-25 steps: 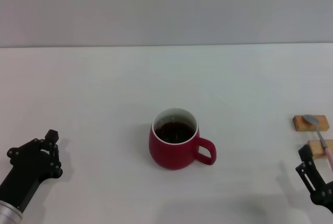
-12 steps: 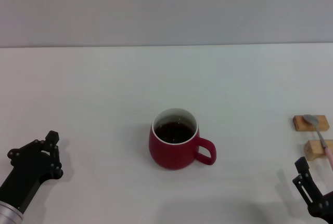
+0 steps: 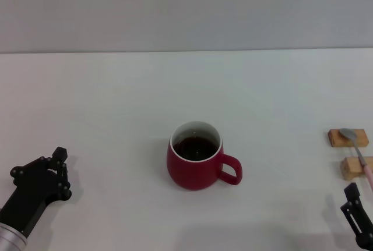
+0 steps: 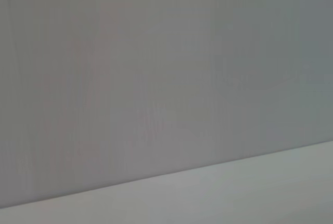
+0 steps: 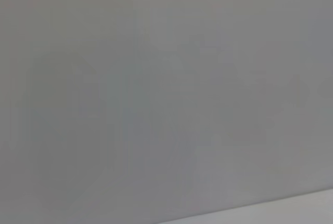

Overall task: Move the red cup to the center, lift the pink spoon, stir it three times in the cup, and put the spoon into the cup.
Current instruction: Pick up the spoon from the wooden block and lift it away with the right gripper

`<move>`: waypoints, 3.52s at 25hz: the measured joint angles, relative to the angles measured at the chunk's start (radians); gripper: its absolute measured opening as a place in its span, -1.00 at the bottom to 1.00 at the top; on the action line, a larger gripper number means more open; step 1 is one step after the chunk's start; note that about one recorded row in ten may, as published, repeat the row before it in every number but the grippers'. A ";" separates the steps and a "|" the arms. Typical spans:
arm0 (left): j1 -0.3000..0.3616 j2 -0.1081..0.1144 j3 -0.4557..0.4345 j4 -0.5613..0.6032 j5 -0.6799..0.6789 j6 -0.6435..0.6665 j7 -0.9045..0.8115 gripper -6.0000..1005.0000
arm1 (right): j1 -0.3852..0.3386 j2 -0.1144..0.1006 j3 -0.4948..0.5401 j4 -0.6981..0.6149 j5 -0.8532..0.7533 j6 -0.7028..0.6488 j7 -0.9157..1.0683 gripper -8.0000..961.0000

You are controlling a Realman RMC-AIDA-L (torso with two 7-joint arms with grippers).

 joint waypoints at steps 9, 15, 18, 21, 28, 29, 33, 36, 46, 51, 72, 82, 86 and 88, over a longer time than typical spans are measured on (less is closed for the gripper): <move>-0.014 0.001 0.000 0.011 0.000 -0.015 0.000 -0.99 | -0.022 0.000 -0.008 0.023 0.049 -0.022 0.000 0.75; -0.015 0.001 -0.005 0.012 -0.003 -0.015 0.000 -0.99 | -0.033 0.000 -0.007 0.023 0.051 -0.018 0.000 0.75; -0.015 0.000 -0.014 0.012 -0.006 -0.009 0.000 -0.99 | -0.037 0.001 -0.007 0.023 0.053 -0.016 0.000 0.75; -0.012 -0.001 -0.022 0.012 -0.006 0.001 0.001 -0.99 | -0.042 0.001 -0.007 0.023 0.054 -0.016 0.000 0.75; -0.004 -0.002 -0.032 0.012 -0.006 0.069 0.006 -0.99 | -0.047 -0.001 -0.006 0.022 0.054 -0.015 0.000 0.75; -0.004 -0.002 -0.032 0.012 -0.006 0.069 0.006 -0.99 | -0.049 -0.001 -0.006 0.022 0.054 -0.015 0.000 0.75; 0.008 -0.001 -0.032 0.012 -0.006 0.128 0.009 -0.99 | -0.062 -0.001 -0.006 0.023 0.054 -0.020 0.000 0.75; 0.013 0.000 -0.032 0.013 -0.006 0.153 0.004 -0.99 | -0.070 -0.002 -0.006 0.023 0.054 -0.025 0.000 0.75; 0.012 0.001 -0.032 0.025 -0.006 0.156 0.001 -0.99 | -0.079 -0.003 -0.006 0.009 0.102 -0.029 0.041 0.75; 0.012 0.001 -0.032 0.026 -0.006 0.155 0.003 -0.99 | -0.074 -0.004 -0.003 -0.032 0.107 -0.033 0.110 0.75; 0.003 0.000 -0.032 0.026 -0.006 0.152 0.004 -0.99 | -0.013 -0.005 -0.005 -0.064 0.154 0.028 0.178 0.75; -0.003 0.000 -0.032 0.026 -0.006 0.148 0.008 -0.99 | 0.022 -0.006 -0.005 -0.068 0.157 0.072 0.182 0.75; -0.004 0.000 -0.032 0.026 -0.006 0.142 0.009 -0.99 | 0.026 -0.006 -0.002 -0.069 0.157 0.076 0.182 0.75; -0.005 0.000 -0.032 0.027 -0.006 0.140 0.010 -0.99 | 0.026 -0.006 0.001 -0.070 0.157 0.078 0.183 0.75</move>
